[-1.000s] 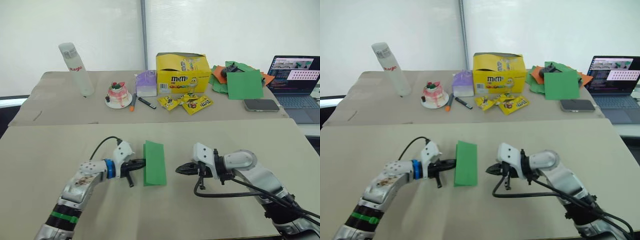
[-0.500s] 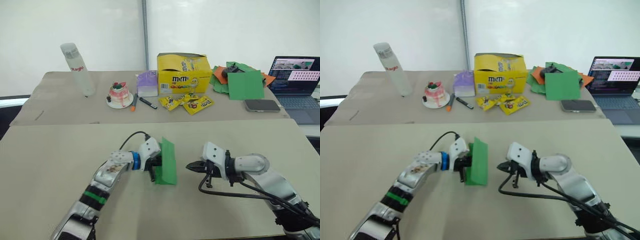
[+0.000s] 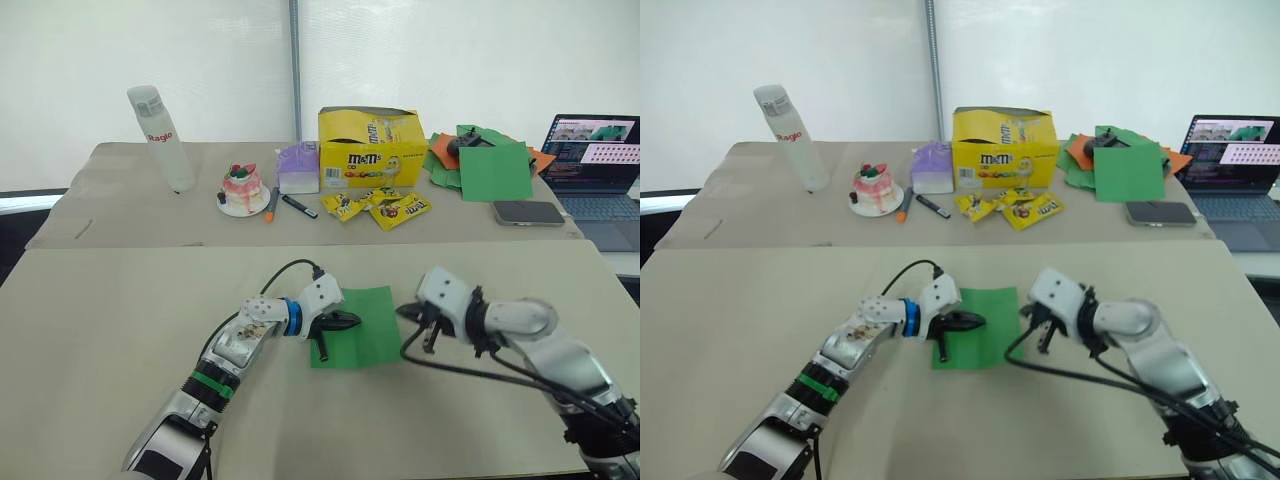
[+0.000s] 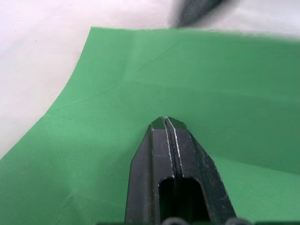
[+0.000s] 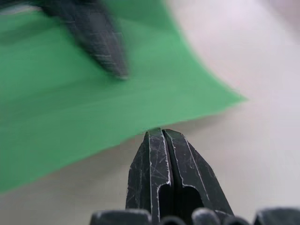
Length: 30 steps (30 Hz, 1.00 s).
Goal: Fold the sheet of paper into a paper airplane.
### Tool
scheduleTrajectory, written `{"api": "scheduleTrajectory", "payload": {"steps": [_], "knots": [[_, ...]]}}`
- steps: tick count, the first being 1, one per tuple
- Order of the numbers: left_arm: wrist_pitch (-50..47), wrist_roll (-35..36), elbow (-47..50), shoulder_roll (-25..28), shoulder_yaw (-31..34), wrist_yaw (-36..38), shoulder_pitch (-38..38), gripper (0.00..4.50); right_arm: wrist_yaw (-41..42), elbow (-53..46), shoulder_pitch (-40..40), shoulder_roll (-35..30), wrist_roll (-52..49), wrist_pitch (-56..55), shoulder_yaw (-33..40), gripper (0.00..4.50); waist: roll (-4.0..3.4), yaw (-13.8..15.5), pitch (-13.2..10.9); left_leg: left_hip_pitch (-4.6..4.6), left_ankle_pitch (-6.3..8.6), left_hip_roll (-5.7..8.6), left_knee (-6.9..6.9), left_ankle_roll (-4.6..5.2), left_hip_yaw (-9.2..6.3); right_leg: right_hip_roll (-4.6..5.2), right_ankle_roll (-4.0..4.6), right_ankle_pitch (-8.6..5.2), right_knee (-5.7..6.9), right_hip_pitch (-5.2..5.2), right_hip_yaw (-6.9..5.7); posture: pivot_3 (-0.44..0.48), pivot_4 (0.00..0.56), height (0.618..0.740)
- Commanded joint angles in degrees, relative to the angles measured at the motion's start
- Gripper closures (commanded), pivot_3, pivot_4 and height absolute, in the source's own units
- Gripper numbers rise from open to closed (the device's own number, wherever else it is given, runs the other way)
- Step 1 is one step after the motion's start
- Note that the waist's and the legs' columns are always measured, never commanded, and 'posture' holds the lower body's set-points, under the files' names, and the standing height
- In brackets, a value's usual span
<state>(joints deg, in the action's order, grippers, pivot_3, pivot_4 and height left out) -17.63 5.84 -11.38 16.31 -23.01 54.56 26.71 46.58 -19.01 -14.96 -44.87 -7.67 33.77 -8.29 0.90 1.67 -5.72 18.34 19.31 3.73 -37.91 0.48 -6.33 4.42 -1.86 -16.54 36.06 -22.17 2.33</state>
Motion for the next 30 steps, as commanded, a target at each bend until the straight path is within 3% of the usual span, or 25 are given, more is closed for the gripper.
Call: {"api": "scheduleTrajectory", "payload": {"steps": [1,9,15,22,30], "knots": [[-2.3,-2.1,-1.3,0.7,-2.5,0.2,-2.4,4.50,-0.1,0.1,-0.8,0.7,-0.9,0.7,1.2,4.45,0.03,0.0,0.0,-0.01,0.00,-0.02,0.00,0.00,-0.01,0.00,0.00,0.00,0.00,0.00,0.00,0.000,0.150,0.740],[-4.0,-1.3,1.7,1.1,-1.0,-2.0,-4.7,4.50,-4.2,3.9,-0.9,5.3,-0.6,7.1,0.4,4.45,0.01,-0.3,0.1,0.00,0.00,-0.03,0.00,0.00,0.00,0.01,0.00,0.00,0.03,-0.01,0.06,0.000,0.150,0.740],[-7.0,0.5,5.8,1.8,0.7,-2.4,-6.5,4.50,-7.8,4.5,-2.4,9.9,-4.8,14.2,5.7,4.45,-0.03,-1.0,0.1,-0.01,0.00,-0.07,0.00,0.00,0.00,0.01,0.00,0.00,0.04,-0.02,0.08,0.000,0.150,0.740],[-8.7,0.6,7.5,2.4,0.7,-2.8,-7.1,4.50,-9.2,2.1,-3.9,14.8,-12.9,26.2,8.9,2.26,-0.07,-1.0,0.1,0.00,0.00,-0.08,0.01,0.00,-0.01,0.01,0.01,0.00,0.05,-0.03,0.09,0.000,0.150,0.740],[-10.2,0.8,8.9,3.1,1.0,-3.1,-7.6,4.50,-12.6,6.8,-5.9,17.7,-13.5,26.8,8.7,2.26,-0.10,-1.1,0.2,-0.01,0.00,-0.06,0.01,0.00,-0.01,0.01,0.01,0.00,0.08,-0.05,0.08,0.000,0.150,0.740]]}}
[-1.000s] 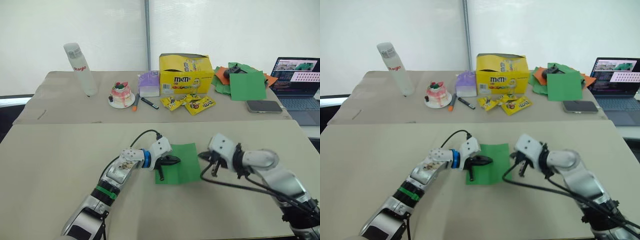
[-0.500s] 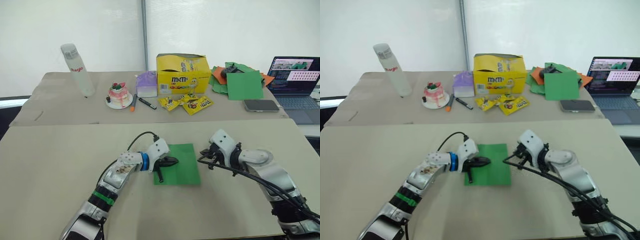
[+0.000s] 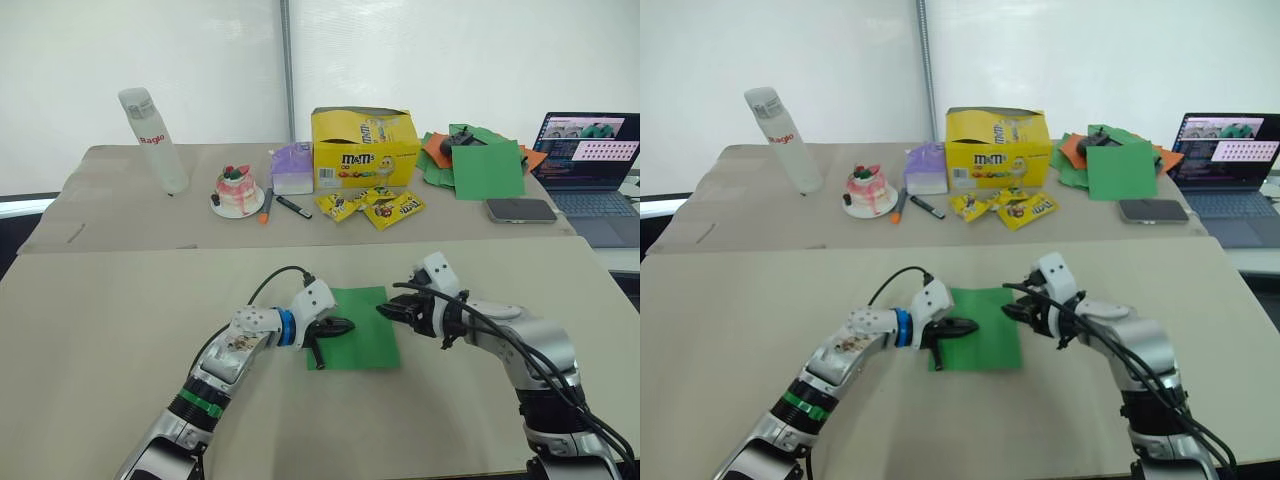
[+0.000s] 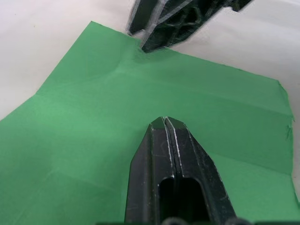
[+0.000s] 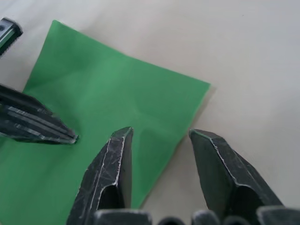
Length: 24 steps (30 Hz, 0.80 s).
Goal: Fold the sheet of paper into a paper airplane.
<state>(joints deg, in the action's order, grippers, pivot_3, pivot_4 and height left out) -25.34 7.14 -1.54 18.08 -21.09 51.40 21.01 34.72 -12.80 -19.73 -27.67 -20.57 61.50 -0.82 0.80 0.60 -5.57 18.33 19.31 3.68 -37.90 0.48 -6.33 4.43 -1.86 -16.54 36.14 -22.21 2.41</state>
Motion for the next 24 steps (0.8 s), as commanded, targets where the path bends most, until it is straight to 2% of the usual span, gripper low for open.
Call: {"api": "scheduleTrajectory", "payload": {"steps": [1,5,12,16,19,24], "knots": [[-2.6,-0.5,-0.7,1.4,-0.9,0.0,-2.1,4.50,-0.7,1.2,-1.6,0.9,-1.0,-1.0,1.3,2.26,-0.02,-0.1,0.0,0.00,0.00,0.00,0.00,0.00,0.00,0.00,0.00,0.00,0.00,0.00,0.01,0.000,0.150,0.740],[-3.0,-0.4,-0.2,1.6,-0.9,-0.2,-2.6,4.50,-0.3,2.6,-2.9,2.1,-2.4,-1.0,1.4,2.26,-0.09,-0.4,0.1,-0.01,0.00,-0.02,0.00,0.00,0.01,-0.01,0.00,0.00,0.01,0.01,0.02,0.000,0.150,0.740],[-3.0,-0.5,-0.4,1.5,-0.9,-0.6,-2.5,4.50,0.8,2.5,-3.0,2.3,-3.6,-2.5,1.4,4.46,-0.10,-0.7,0.1,-0.01,0.00,-0.01,0.00,0.00,0.00,0.00,0.00,0.00,0.03,0.00,0.02,0.000,0.150,0.740],[-2.8,-0.6,-0.7,1.6,-0.8,-0.6,-2.3,4.50,1.8,1.1,-2.2,1.5,-3.1,-6.0,0.2,4.49,-0.11,-0.7,0.1,-0.01,0.00,-0.01,0.00,0.00,0.00,0.00,0.00,0.00,0.03,0.00,0.02,0.000,0.150,0.740],[-2.8,-0.5,-1.1,1.5,-0.8,-0.4,-2.0,4.50,5.1,-1.5,0.5,-2.1,2.5,-17.9,-5.6,4.49,-0.11,-0.7,0.1,0.00,0.00,0.00,0.00,0.00,0.00,0.00,0.00,0.00,0.03,0.00,0.01,0.000,0.150,0.740],[-2.5,-0.6,-1.5,1.3,-0.8,-0.6,-1.6,4.50,6.0,-2.9,3.6,-5.8,9.4,-28.0,-11.6,4.49,-0.13,-0.7,0.1,-0.03,0.00,0.01,0.00,0.00,0.01,-0.01,0.00,0.00,0.02,0.02,-0.02,0.000,0.150,0.740]]}}
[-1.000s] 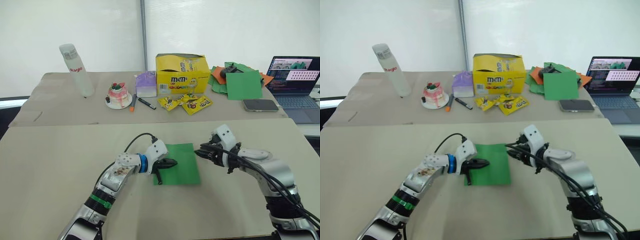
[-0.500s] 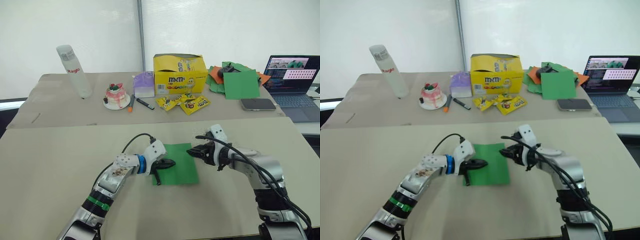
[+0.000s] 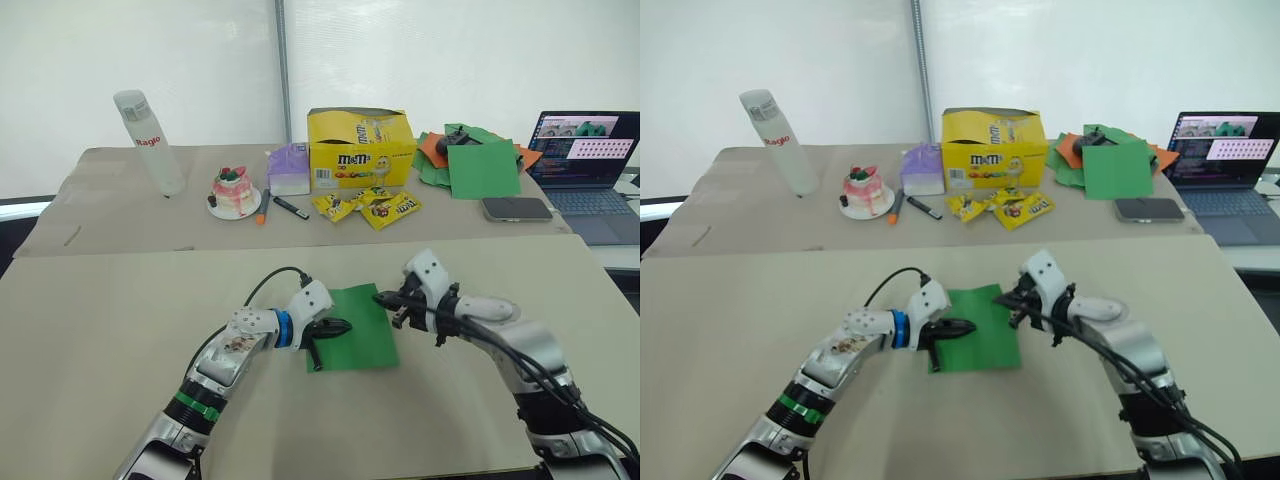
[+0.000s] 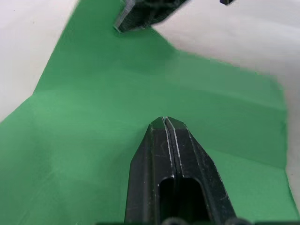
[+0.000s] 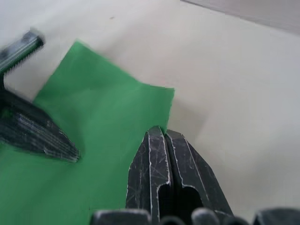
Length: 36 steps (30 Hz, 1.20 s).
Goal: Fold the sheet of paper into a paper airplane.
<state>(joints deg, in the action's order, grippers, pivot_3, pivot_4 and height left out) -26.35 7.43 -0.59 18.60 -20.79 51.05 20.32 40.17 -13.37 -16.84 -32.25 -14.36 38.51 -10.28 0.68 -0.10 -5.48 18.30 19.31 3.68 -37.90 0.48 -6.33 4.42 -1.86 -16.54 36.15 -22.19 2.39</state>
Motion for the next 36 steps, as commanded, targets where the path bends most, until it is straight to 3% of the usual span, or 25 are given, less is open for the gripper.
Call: {"api": "scheduleTrajectory", "payload": {"steps": [1,15,20,26,32,36], "knots": [[-1.6,-0.9,-2.2,0.7,-1.0,-0.3,-0.8,4.50,0.2,-2.9,0.9,-1.4,4.2,-5.9,-2.8,4.49,0.01,0.0,0.0,-0.01,0.00,0.00,0.00,0.00,0.02,0.00,0.00,0.00,0.00,0.00,0.00,0.000,0.150,0.740],[-6.0,2.1,2.7,1.4,1.1,-0.5,0.6,4.50,-0.2,-4.1,2.7,-3.3,17.7,-14.5,-11.8,4.49,0.02,0.1,0.0,-0.01,0.00,0.00,-0.01,-0.01,0.02,-0.03,0.00,0.00,0.00,-0.02,-0.02,0.000,0.150,0.740],[-8.2,4.1,4.4,2.6,3.9,-0.5,2.2,4.50,-0.1,-2.4,2.0,-4.1,21.8,-16.9,-12.8,4.49,0.03,0.1,0.0,-0.01,-0.01,0.01,-0.01,-0.01,0.02,-0.06,0.00,0.00,0.00,-0.04,-0.03,0.000,0.150,0.740],[-11.9,8.8,4.6,-0.4,9.0,-3.0,6.8,4.50,0.6,-2.8,2.9,-3.4,23.6,-17.3,-13.3,4.49,0.07,0.3,0.0,0.00,-0.01,0.06,-0.06,-0.01,0.01,-0.05,0.00,0.00,0.00,-0.04,-0.08,0.000,0.150,0.740],[-9.0,5.9,-2.1,-4.8,5.4,-5.4,9.9,4.50,1.0,-3.4,3.4,-2.3,24.3,-16.8,-13.3,4.49,0.08,0.2,0.0,-0.01,-0.02,0.07,-0.07,-0.02,0.03,-0.07,0.00,0.00,0.02,-0.03,-0.10,0.000,0.150,0.740],[-6.5,2.0,-5.4,-4.8,2.0,-6.6,10.2,4.50,1.6,-3.8,3.3,-2.4,24.7,-16.6,-12.9,4.49,0.09,0.2,0.0,-0.01,-0.01,0.08,-0.06,-0.02,0.03,-0.10,0.00,0.00,0.04,-0.07,-0.08,0.000,0.150,0.740]]}}
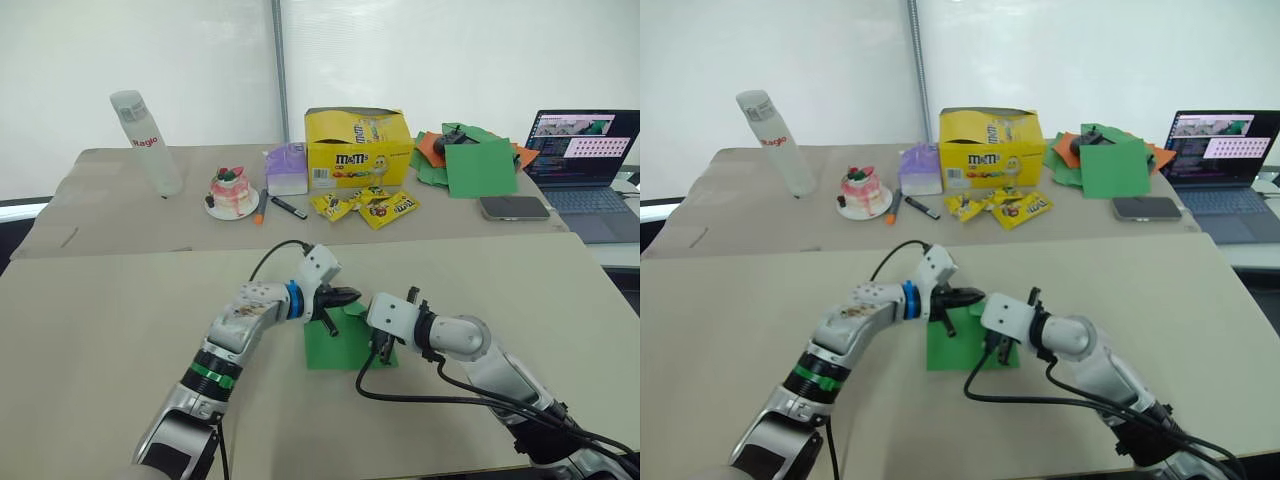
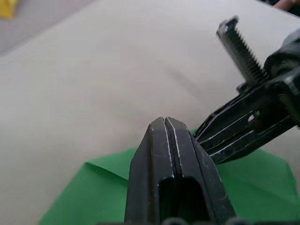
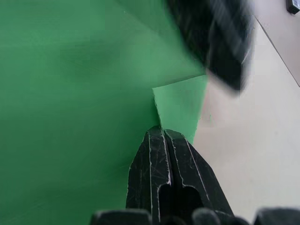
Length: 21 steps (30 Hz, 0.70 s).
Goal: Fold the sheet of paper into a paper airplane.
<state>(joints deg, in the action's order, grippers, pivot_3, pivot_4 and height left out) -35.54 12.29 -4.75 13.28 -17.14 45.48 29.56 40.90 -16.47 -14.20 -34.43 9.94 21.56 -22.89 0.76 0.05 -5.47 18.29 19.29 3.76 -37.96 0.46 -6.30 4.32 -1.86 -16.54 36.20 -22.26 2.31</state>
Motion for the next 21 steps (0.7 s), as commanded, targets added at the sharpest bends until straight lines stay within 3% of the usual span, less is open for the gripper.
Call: {"api": "scheduleTrajectory", "payload": {"steps": [1,10,18,21], "knots": [[3.4,-3.8,-2.0,0.5,-2.3,-1.4,1.0,4.50,1.0,-0.8,0.7,-0.2,0.4,0.4,-0.1,4.49,0.00,0.0,0.0,-0.01,0.00,0.01,0.00,0.00,0.00,0.00,0.00,0.00,0.00,0.00,0.00,0.000,0.150,0.740],[2.3,-6.7,-4.6,-1.3,-5.4,-2.2,1.0,4.50,1.7,-1.8,1.0,1.5,-2.1,3.2,1.9,4.49,0.01,0.3,0.0,-0.02,0.00,0.07,-0.02,0.00,-0.01,0.02,-0.01,0.01,0.01,0.02,0.01,0.000,0.150,0.740],[2.0,-7.3,-5.3,-0.1,-5.9,-1.6,0.7,4.50,6.6,-8.7,4.0,-3.6,-5.6,5.8,6.6,1.92,0.01,0.7,0.0,-0.01,0.01,0.14,-0.03,0.02,-0.04,0.03,-0.03,0.01,0.01,0.03,-0.01,0.000,0.150,0.740],[2.2,-7.4,-5.2,0.7,-6.0,-0.9,0.4,4.50,8.3,-11.3,4.8,-4.7,-10.2,8.6,10.3,1.92,0.04,0.6,0.0,-0.01,0.01,0.16,-0.03,0.03,-0.05,0.04,-0.05,0.02,-0.01,0.04,0.01,0.000,0.150,0.740]]}}
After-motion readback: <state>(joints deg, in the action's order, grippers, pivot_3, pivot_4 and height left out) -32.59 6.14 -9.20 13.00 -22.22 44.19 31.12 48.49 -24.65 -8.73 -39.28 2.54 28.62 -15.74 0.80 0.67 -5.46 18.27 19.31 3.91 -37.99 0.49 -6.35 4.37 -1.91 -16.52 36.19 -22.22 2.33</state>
